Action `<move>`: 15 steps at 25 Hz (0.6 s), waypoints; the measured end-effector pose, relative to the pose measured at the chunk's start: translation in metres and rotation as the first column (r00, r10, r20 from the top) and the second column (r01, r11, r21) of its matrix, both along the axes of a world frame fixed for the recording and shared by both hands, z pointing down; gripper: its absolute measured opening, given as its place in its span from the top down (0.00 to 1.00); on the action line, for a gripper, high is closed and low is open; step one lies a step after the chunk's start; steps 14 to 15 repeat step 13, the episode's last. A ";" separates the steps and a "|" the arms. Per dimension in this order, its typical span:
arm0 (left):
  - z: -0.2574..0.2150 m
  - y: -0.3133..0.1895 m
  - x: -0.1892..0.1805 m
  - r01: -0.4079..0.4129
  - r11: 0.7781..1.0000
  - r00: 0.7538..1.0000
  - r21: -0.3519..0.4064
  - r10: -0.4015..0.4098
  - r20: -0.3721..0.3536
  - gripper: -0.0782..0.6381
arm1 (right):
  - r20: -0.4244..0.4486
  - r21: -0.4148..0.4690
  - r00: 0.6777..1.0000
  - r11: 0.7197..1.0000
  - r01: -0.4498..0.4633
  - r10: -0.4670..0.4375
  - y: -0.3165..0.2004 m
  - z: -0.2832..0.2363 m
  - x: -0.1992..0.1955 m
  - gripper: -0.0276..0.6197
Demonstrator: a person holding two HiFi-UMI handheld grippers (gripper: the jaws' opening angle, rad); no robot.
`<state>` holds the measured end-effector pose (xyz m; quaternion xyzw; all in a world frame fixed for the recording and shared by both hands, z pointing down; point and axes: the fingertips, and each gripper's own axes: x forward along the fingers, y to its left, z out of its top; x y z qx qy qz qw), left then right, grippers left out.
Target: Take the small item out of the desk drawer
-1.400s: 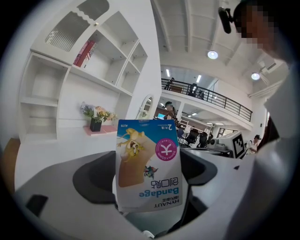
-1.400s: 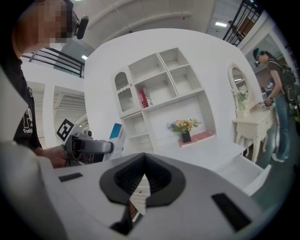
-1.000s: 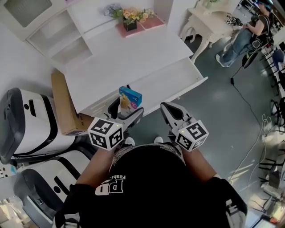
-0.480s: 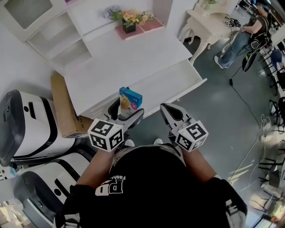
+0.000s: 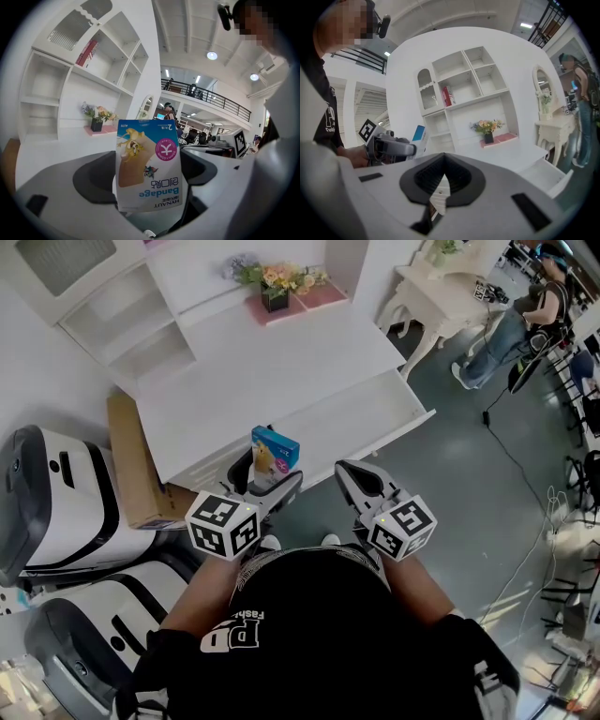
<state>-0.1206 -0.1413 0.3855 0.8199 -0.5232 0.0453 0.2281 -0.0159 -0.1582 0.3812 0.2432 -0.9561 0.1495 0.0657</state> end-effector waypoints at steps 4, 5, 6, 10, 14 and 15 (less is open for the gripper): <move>0.000 -0.001 0.001 0.000 1.000 1.000 -0.001 0.000 -0.001 0.31 | -0.003 -0.001 1.000 1.000 0.001 -0.001 -0.001 0.000 0.001 0.95; 0.000 -0.001 0.001 -0.001 1.000 1.000 -0.001 0.001 -0.001 0.31 | -0.003 -0.001 1.000 1.000 0.001 -0.001 -0.001 0.000 0.001 0.95; 0.000 -0.001 0.001 -0.001 1.000 1.000 -0.001 0.001 -0.001 0.31 | -0.004 0.000 1.000 1.000 0.000 0.000 -0.001 0.000 0.001 0.95; -0.001 -0.001 0.003 -0.001 1.000 1.000 0.001 0.001 -0.001 0.31 | -0.005 0.001 1.000 1.000 0.001 -0.001 0.000 0.000 0.003 0.95; -0.001 -0.002 0.005 -0.004 1.000 1.000 0.000 0.004 0.000 0.31 | -0.006 0.000 1.000 1.000 0.000 0.000 0.000 0.001 0.005 0.95; -0.001 -0.002 0.005 -0.004 1.000 1.000 0.000 0.004 0.000 0.31 | -0.006 0.000 1.000 1.000 0.000 0.000 0.000 0.001 0.005 0.95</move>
